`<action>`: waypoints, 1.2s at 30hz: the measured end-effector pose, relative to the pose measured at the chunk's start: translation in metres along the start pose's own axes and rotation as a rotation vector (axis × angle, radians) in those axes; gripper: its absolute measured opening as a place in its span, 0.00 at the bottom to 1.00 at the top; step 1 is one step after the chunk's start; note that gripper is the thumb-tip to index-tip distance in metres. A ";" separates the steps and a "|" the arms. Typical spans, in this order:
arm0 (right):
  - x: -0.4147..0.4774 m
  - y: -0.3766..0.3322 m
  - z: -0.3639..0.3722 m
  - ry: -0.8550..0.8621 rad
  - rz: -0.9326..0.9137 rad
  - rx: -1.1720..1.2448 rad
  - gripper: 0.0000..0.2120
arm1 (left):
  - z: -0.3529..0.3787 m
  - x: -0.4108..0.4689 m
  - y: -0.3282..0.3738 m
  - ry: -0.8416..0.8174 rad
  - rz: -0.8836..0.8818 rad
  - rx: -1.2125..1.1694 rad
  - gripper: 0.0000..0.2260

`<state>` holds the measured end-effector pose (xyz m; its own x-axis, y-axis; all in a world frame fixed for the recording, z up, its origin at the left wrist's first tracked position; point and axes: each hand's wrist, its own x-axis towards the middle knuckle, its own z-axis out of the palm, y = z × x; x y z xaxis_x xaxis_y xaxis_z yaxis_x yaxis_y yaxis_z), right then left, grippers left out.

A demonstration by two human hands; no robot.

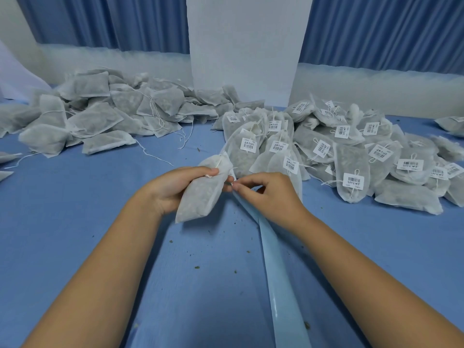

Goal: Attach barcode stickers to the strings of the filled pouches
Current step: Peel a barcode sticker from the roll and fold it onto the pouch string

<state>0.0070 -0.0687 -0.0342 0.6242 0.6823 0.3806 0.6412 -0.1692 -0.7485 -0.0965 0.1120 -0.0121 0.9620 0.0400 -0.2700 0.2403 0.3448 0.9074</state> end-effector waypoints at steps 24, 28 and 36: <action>-0.007 -0.008 -0.003 -0.009 -0.206 -0.282 0.03 | 0.007 -0.004 0.001 0.119 0.018 0.104 0.21; -0.004 -0.007 -0.001 0.044 -0.104 -0.143 0.02 | 0.005 -0.003 0.000 0.117 0.033 0.115 0.12; 0.000 -0.006 0.001 0.104 0.119 0.119 0.06 | 0.005 -0.006 0.000 0.085 0.026 0.159 0.17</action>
<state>0.0024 -0.0670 -0.0302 0.7391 0.5845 0.3347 0.5065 -0.1547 -0.8482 -0.1012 0.1071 -0.0085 0.9556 0.1281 -0.2654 0.2389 0.1901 0.9522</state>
